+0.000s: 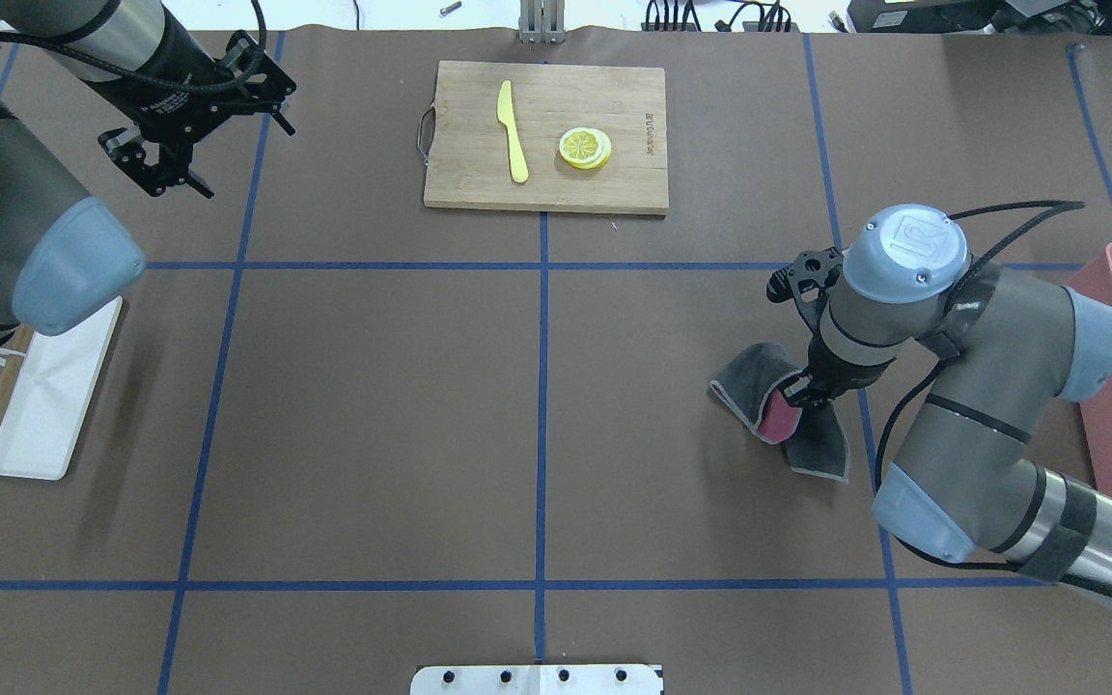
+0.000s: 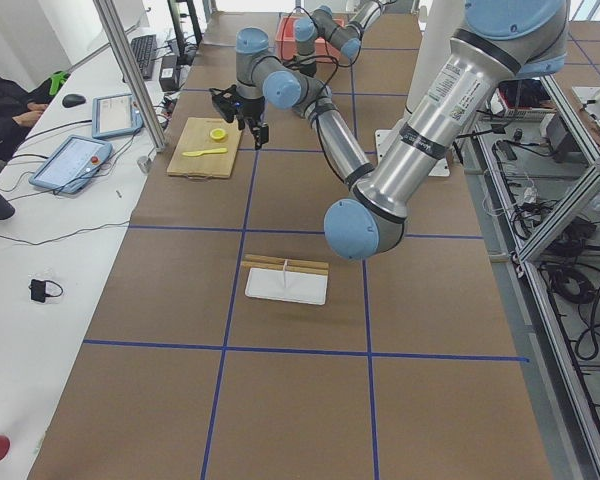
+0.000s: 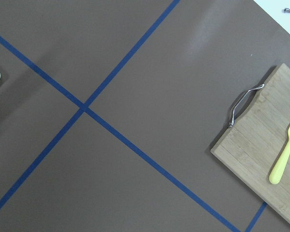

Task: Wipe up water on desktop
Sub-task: 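Wipe the cloth back and forth across the table with the right gripper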

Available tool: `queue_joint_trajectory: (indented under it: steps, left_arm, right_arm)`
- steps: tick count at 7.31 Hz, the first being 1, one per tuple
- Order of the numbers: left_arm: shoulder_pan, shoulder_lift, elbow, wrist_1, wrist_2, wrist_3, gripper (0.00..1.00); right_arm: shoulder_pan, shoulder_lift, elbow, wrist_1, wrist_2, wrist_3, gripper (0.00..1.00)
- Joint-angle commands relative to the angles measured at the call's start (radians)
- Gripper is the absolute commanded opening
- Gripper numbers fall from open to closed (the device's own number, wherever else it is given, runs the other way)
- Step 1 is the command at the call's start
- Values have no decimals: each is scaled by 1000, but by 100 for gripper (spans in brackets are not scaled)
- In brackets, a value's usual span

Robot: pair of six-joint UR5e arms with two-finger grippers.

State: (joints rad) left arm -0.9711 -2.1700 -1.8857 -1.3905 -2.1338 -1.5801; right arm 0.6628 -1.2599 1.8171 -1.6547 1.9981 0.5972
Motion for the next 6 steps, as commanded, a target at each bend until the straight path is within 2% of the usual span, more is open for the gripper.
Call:
queue_joint_trajectory:
  steps: [1,4,6]
  left_arm:
    - [0,1,7,-16,0,0,99]
    - [0,2,7,-16,-2,0,99]
    - [-3,3,7,-16,-2,0,99]
  right_arm:
    - [76,22,-54,0,1,-89,0]
    - [150,20,-99,1,-4,-184,0]
    - [239,28,-85,1,8,-234,0]
